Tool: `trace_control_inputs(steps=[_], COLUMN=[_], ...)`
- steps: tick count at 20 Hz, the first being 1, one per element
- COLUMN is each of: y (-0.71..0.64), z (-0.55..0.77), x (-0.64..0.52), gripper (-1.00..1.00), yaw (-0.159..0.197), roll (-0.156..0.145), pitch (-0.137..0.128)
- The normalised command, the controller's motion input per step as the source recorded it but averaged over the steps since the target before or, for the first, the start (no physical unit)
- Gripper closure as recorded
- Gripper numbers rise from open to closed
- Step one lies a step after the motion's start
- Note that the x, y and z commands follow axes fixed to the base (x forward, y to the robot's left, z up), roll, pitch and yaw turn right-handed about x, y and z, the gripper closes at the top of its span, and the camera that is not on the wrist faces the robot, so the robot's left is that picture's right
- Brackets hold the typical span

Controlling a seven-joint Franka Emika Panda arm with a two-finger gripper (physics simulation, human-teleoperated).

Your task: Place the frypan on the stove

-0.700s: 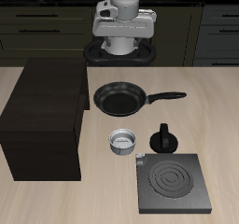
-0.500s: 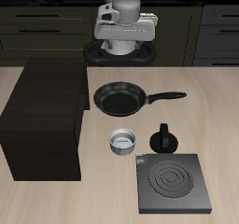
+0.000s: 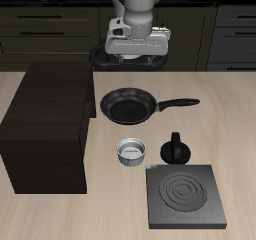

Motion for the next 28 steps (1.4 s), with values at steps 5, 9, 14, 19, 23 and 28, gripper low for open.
trace_control_inputs(steps=[5, 9, 14, 19, 23, 28], y=[0.15, 0.07, 0.15, 0.06, 0.11, 0.16], z=[-0.35, -0.12, -0.37, -0.26, -0.19, -0.18], x=[-0.13, -0.05, -0.13, 0.0, -0.06, -0.05], gripper=[-1.0, -1.0, -1.0, -1.0, -1.0, -1.0], yaw=[0.034, 0.014, 0.0, 0.002, 0.023, 0.038], roll=[0.029, -0.002, 0.016, 0.002, 0.016, 0.012], pitch=[0.014, -0.028, 0.012, 0.025, -0.006, -0.027])
